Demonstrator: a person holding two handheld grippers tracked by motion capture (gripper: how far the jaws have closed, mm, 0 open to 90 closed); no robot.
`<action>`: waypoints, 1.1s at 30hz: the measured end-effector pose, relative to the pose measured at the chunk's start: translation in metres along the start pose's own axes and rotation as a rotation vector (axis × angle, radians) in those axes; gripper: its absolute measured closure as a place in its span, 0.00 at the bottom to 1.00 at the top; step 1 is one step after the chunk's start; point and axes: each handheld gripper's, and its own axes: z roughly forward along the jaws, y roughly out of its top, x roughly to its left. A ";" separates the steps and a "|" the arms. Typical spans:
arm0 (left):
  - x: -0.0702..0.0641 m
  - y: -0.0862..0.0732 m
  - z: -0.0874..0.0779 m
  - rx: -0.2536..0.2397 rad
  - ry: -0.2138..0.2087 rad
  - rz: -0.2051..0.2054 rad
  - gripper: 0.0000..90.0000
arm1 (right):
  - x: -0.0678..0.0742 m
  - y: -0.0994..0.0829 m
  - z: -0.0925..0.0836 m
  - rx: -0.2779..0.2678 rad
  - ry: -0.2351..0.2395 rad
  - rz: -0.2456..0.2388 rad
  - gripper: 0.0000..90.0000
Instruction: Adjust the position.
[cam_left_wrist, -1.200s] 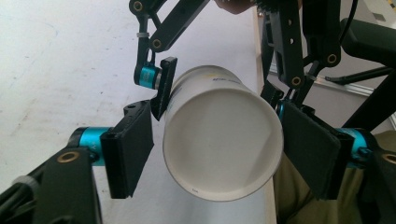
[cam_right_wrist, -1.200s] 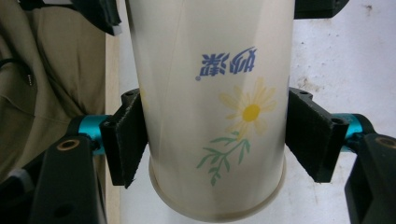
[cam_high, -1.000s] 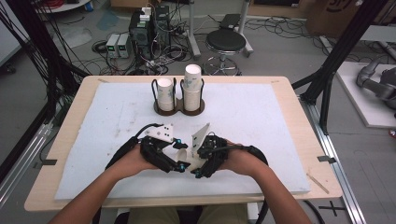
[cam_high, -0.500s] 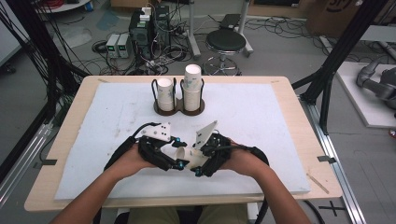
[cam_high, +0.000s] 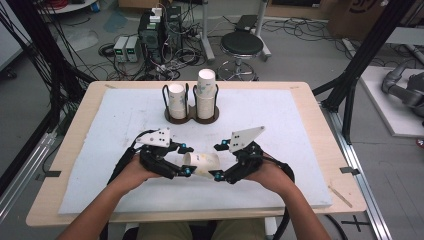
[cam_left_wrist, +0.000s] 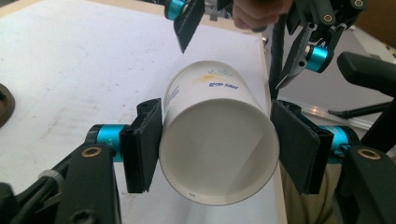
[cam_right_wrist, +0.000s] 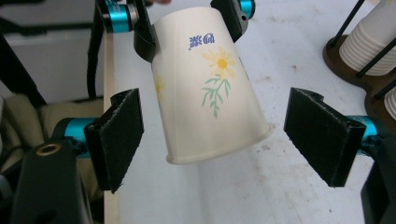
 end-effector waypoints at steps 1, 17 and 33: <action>0.000 -0.001 -0.001 -0.008 0.005 -0.002 0.40 | 0.000 -0.002 -0.001 -0.019 -0.013 0.004 0.23; 0.001 -0.015 -0.010 -0.134 0.012 -0.008 0.40 | 0.004 -0.038 -0.006 -0.188 -0.056 0.131 0.23; -0.001 -0.019 -0.010 -0.173 -0.034 0.001 0.40 | 0.005 -0.051 0.004 -0.218 0.012 0.165 0.23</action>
